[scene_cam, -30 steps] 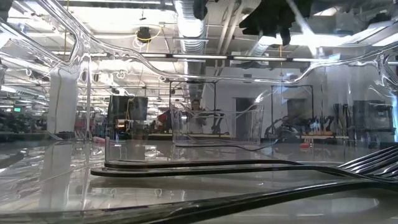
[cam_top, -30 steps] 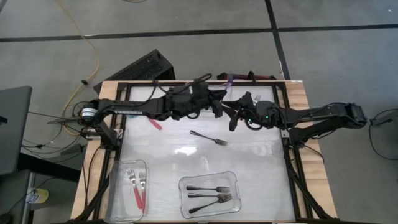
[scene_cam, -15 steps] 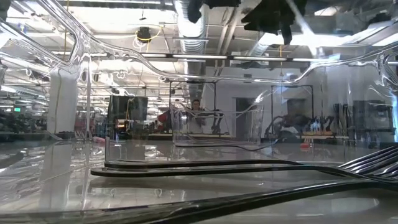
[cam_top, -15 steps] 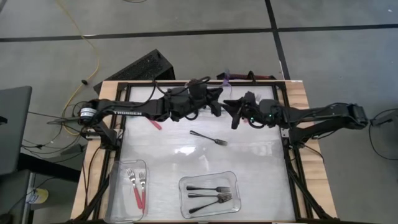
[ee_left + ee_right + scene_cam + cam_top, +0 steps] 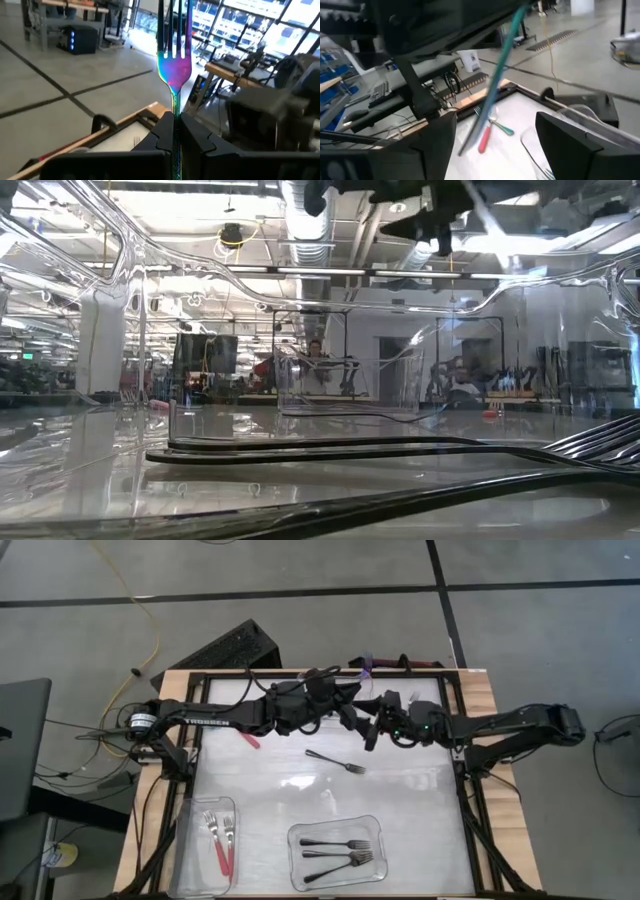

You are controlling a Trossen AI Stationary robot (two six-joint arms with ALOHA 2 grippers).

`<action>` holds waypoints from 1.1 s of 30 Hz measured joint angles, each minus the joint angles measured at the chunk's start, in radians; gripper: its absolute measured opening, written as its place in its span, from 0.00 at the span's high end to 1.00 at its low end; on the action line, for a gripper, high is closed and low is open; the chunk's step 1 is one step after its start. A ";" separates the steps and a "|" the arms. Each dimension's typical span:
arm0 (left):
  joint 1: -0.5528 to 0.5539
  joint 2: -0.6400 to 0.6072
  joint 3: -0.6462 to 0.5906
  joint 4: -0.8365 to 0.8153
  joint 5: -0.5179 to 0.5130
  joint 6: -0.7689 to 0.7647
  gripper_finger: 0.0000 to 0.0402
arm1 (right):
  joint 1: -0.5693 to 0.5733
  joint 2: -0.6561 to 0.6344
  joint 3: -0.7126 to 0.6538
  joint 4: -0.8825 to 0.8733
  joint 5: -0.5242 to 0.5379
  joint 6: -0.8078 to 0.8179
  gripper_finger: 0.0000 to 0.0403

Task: Sort silverware by color (type)
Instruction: Put the blue fork into the top transparent bin

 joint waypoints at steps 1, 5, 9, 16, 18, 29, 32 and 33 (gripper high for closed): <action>0.000 0.000 0.000 0.004 -0.001 0.008 1.00 | 0.005 0.011 0.000 0.024 0.000 -0.012 0.26; 0.000 0.000 0.000 -0.002 0.006 0.020 1.00 | 0.023 0.040 0.000 0.116 0.000 -0.061 0.27; 0.000 0.000 0.000 0.001 0.033 -0.024 1.00 | 0.013 0.085 0.023 0.147 0.000 -0.063 0.27; 0.000 0.000 0.000 0.001 0.041 -0.008 1.00 | 0.005 0.157 0.070 0.146 0.020 -0.066 0.36; 0.000 0.000 0.000 -0.001 0.041 -0.004 1.00 | 0.011 0.154 0.070 0.123 0.055 -0.066 0.45; 0.004 -0.003 0.001 -0.015 0.085 -0.002 0.90 | 0.014 0.090 0.070 0.005 0.065 -0.085 0.96; 0.018 -0.005 0.001 -0.069 0.150 0.006 0.78 | 0.003 0.060 0.070 -0.070 -0.006 -0.078 0.96; 0.024 -0.009 0.001 -0.104 0.177 0.014 0.74 | -0.008 0.045 0.070 -0.096 -0.046 -0.064 0.96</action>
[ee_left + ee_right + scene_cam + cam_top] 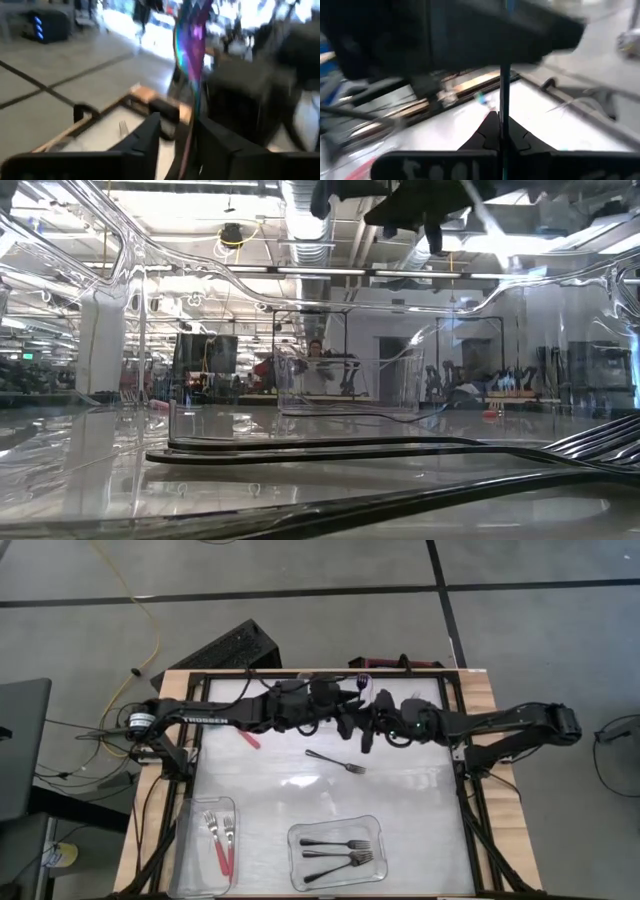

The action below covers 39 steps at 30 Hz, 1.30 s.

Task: Sort silverware by color (type)
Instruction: Put the blue fork into the top transparent bin

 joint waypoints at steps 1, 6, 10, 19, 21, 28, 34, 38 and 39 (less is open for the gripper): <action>0.006 -0.002 0.001 -0.031 0.026 0.004 0.70 | -0.011 -0.014 0.000 -0.030 -0.039 0.021 0.96; 0.044 -0.038 0.020 -0.223 0.165 0.030 0.52 | -0.099 -0.084 0.000 -0.204 -0.241 0.114 0.96; 0.069 -0.076 0.052 -0.439 0.283 0.120 0.44 | -0.177 -0.128 0.000 -0.326 -0.366 0.129 0.96; 0.043 -0.093 0.058 -0.827 0.529 0.366 0.42 | -0.341 -0.114 0.001 -0.452 -0.711 0.168 0.96; -0.012 -0.090 0.058 -0.814 0.530 0.495 0.43 | -0.360 -0.088 0.001 -0.463 -0.773 0.168 0.96; -0.201 -0.090 0.059 -0.586 0.065 1.091 0.46 | -0.365 0.028 0.000 -0.477 -0.900 0.204 0.96; -0.152 -0.088 0.060 -0.580 0.045 1.157 0.46 | -0.281 0.095 0.002 -0.433 -0.923 0.274 0.96; -0.124 -0.071 0.060 -0.596 0.049 1.210 0.46 | -0.207 0.128 0.044 -0.431 -0.914 0.313 0.96; -0.123 -0.065 0.059 -0.607 0.058 1.220 0.46 | -0.192 0.137 0.058 -0.431 -0.901 0.320 0.96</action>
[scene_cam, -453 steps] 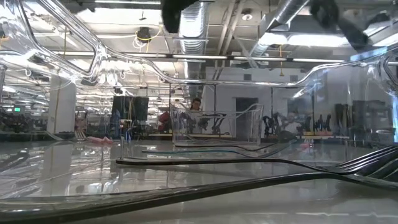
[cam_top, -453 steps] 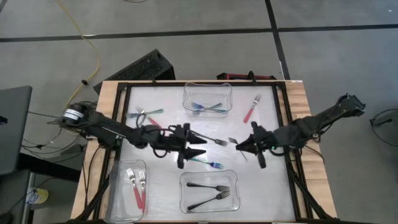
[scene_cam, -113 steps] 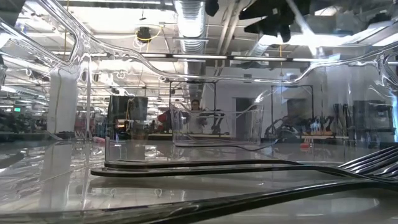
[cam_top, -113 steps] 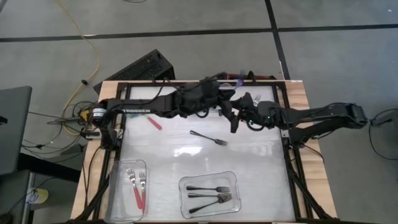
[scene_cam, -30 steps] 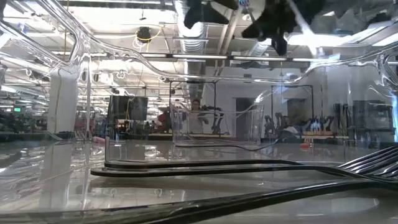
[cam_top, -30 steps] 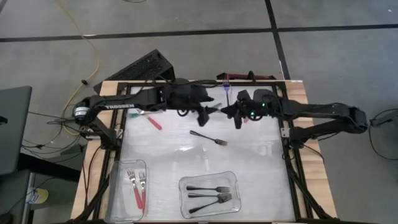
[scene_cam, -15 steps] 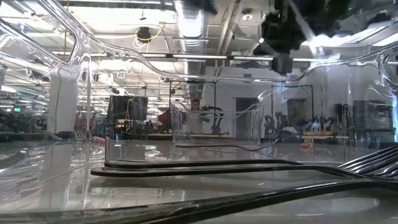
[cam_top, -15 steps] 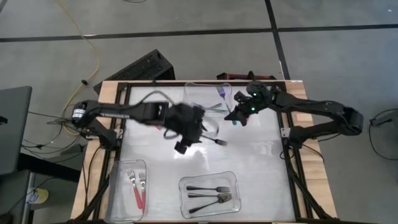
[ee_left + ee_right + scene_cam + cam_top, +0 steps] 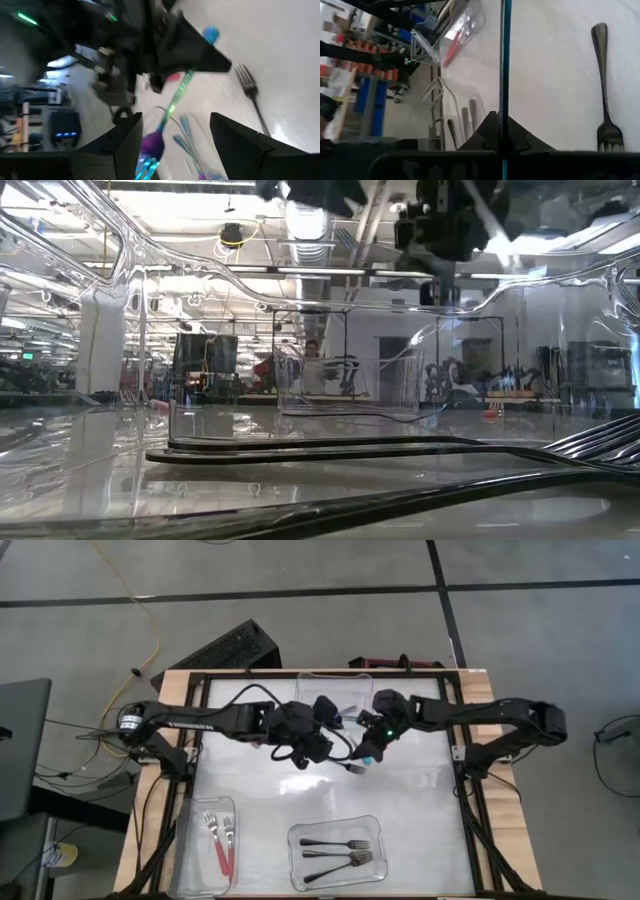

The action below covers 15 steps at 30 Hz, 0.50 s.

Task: Sort silverware by color (type)
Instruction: Put the blue fork into the top transparent bin

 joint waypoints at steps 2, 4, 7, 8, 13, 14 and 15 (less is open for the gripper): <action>-0.001 0.021 0.001 0.021 0.018 0.026 0.46 | 0.023 0.020 0.029 0.000 0.038 0.008 0.96; -0.002 0.034 0.001 -0.003 0.014 0.049 0.46 | 0.033 0.054 0.061 0.008 0.060 0.008 0.96; -0.002 0.060 0.001 -0.016 -0.019 0.072 0.46 | 0.035 0.102 0.105 0.018 0.067 0.013 0.96; 0.001 0.061 0.000 -0.049 -0.027 0.082 0.46 | 0.035 0.118 0.124 0.013 0.067 0.013 0.96; 0.005 0.061 0.000 -0.078 -0.065 0.095 0.46 | 0.042 0.159 0.178 0.019 0.067 0.013 0.96; 0.005 0.061 0.000 -0.079 -0.077 0.094 0.46 | 0.044 0.160 0.181 0.019 0.067 0.013 0.96; 0.007 0.061 0.000 -0.088 -0.085 0.096 0.46 | 0.048 0.160 0.184 0.011 0.067 0.014 0.96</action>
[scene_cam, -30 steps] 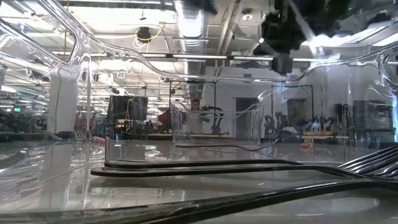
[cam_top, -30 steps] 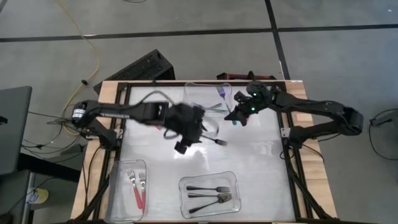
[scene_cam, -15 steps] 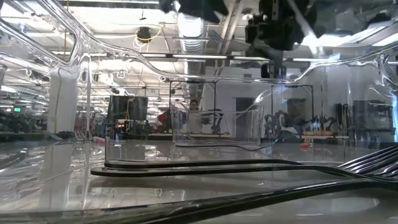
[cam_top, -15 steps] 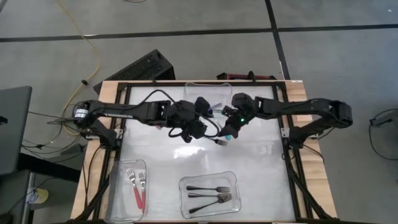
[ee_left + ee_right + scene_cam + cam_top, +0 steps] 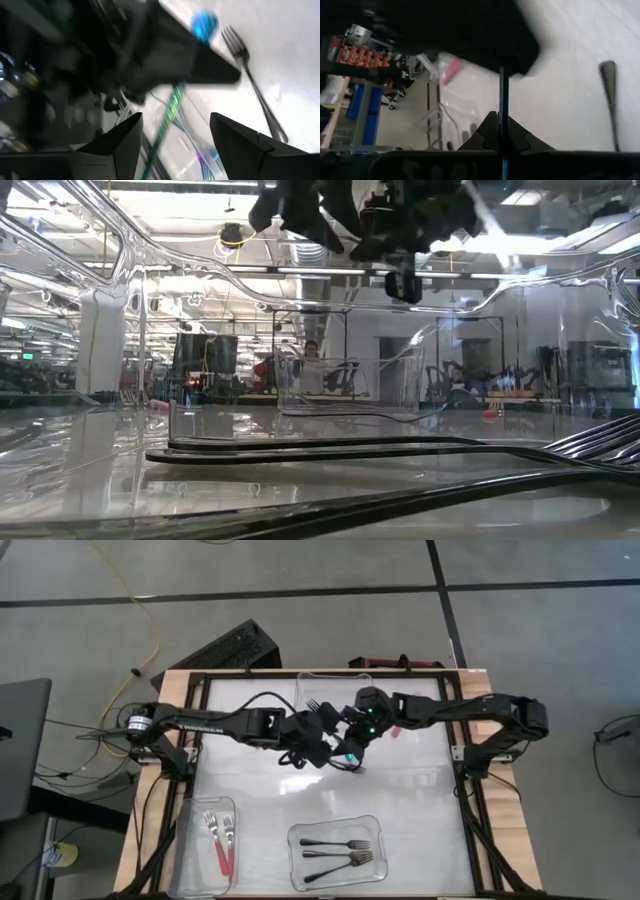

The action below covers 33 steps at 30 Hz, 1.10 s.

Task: Sort silverware by color (type)
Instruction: Put the blue fork into the top transparent bin

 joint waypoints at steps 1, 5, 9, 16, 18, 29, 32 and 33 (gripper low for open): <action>0.005 0.000 0.000 -0.020 -0.001 0.003 0.46 | 0.004 0.006 0.009 0.002 0.000 0.005 0.96; 0.017 -0.001 0.000 -0.087 0.010 -0.001 0.46 | 0.026 0.017 0.031 -0.010 0.001 0.015 0.96; 0.015 -0.002 0.001 -0.088 0.026 -0.020 0.50 | 0.037 0.030 0.047 0.001 0.011 0.010 0.96; 0.017 -0.001 0.001 -0.095 0.029 0.001 0.75 | 0.030 0.043 0.048 0.001 0.022 0.013 0.96; 0.019 -0.001 0.001 -0.094 0.025 0.003 0.86 | 0.032 0.050 0.049 0.012 0.021 0.020 0.96; 0.025 0.000 0.000 -0.102 0.026 0.009 1.00 | 0.017 0.052 0.049 0.013 0.020 0.025 0.86; 0.035 -0.001 0.000 -0.115 0.026 -0.012 1.00 | -0.013 0.050 0.049 0.006 0.018 0.024 0.83; 0.040 -0.001 0.000 -0.126 0.025 -0.022 1.00 | -0.026 0.050 0.049 -0.004 0.018 0.024 0.81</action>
